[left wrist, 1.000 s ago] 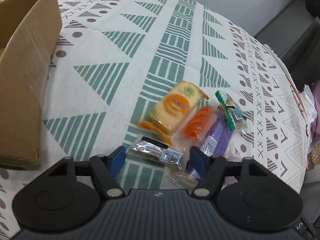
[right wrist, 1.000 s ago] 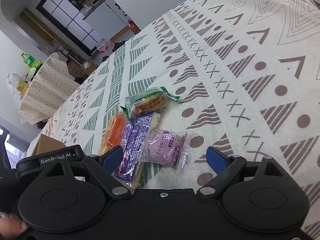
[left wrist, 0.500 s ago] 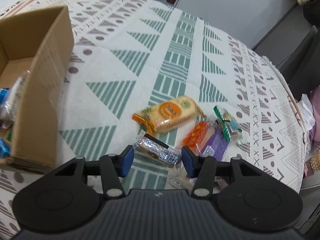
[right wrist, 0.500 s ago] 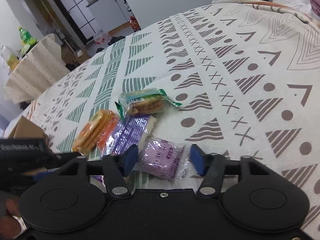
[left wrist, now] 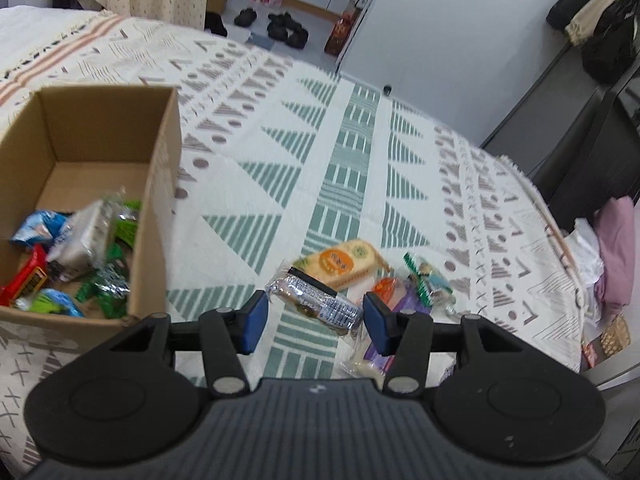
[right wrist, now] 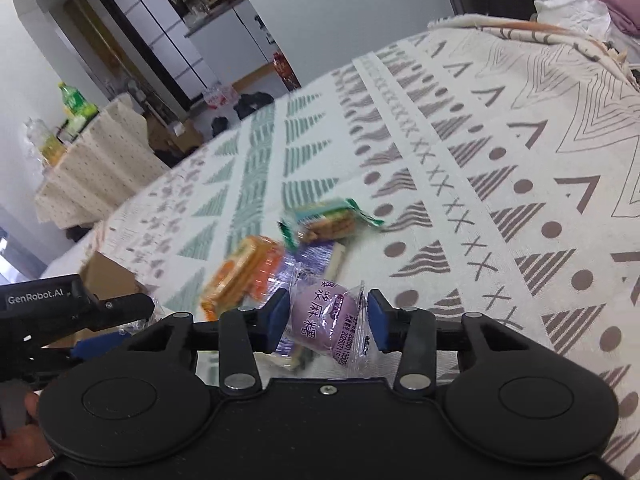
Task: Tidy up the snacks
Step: 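Grasp the silver wrapped bar with the left tool while the right grasps the purple pastry, then carry silver bar and purple pastry to the box and open both grippers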
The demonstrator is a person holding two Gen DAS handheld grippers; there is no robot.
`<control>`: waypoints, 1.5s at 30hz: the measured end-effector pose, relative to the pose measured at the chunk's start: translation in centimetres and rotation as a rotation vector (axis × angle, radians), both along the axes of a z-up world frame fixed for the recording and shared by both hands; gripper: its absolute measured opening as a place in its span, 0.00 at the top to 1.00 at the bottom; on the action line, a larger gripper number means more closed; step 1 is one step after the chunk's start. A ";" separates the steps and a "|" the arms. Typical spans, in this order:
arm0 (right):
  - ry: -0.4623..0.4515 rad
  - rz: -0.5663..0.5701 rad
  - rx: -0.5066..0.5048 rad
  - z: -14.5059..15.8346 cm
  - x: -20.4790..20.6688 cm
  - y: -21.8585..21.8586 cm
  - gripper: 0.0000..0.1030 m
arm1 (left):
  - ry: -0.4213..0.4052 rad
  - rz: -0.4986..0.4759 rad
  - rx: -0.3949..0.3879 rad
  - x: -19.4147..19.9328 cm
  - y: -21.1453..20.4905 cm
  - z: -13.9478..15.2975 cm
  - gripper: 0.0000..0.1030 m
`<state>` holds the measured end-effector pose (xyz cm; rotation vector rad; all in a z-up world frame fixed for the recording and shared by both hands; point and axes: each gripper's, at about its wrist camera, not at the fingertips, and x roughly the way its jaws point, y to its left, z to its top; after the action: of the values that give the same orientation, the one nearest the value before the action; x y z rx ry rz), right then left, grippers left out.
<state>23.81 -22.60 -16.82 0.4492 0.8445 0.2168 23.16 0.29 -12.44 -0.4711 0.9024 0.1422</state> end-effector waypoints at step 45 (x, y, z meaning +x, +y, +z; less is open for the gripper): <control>-0.163 0.232 0.025 9.6 -1.4 17.7 0.59 | -0.090 0.380 -0.101 -4.9 16.3 4.7 0.50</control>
<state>22.39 -4.87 -7.23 0.3514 0.7340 0.4730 18.31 16.61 -7.74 -0.7350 0.7265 0.4200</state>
